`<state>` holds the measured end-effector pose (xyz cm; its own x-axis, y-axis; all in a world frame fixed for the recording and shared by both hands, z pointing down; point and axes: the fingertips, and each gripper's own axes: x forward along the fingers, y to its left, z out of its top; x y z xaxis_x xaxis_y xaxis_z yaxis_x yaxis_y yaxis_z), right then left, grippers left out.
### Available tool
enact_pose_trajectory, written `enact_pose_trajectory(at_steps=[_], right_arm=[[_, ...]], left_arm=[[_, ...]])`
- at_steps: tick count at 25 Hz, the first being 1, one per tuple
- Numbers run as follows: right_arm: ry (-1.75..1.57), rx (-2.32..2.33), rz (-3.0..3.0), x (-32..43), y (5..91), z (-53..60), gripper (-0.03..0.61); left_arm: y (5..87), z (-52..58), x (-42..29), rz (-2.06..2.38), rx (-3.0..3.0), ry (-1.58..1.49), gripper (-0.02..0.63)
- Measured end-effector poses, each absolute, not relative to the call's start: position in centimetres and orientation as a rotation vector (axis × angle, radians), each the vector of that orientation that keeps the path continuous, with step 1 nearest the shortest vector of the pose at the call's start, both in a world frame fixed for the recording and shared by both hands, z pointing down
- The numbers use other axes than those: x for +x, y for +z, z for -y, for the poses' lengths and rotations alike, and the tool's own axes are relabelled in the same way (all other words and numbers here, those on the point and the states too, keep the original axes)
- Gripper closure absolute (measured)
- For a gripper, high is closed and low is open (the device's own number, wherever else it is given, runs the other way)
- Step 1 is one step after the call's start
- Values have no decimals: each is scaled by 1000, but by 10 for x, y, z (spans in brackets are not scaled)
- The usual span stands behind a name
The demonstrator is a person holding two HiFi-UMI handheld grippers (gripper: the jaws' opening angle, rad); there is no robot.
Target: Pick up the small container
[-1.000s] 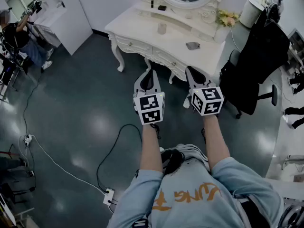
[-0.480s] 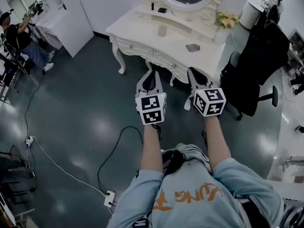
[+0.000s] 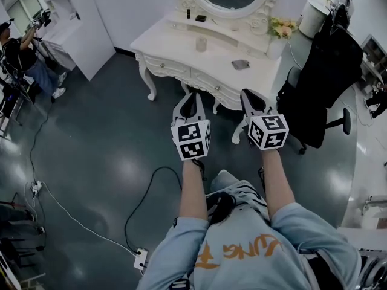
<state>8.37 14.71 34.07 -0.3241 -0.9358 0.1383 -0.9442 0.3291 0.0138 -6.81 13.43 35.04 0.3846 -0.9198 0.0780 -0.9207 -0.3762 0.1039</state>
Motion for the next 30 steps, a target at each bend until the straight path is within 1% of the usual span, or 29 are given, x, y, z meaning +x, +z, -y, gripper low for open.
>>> enact_pose_trajectory(at_steps=[6, 17, 22, 26, 30], right_arm=[[80, 1740, 2475, 84, 336, -128, 546], [94, 1678, 2565, 60, 337, -46, 546], [167, 1700, 2544, 67, 357, -4, 545], [92, 1641, 2510, 61, 374, 16, 545], [202, 1628, 2497, 72, 407, 50, 545]], left_arm=[[345, -117, -65, 1675, 2517, -14, 595], [343, -50, -96, 1782, 2454, -12, 595], [376, -19, -89, 1759, 2422, 76, 595], [411, 5, -110, 1819, 2304, 125, 595], [450, 37, -107, 1801, 2235, 241, 594]])
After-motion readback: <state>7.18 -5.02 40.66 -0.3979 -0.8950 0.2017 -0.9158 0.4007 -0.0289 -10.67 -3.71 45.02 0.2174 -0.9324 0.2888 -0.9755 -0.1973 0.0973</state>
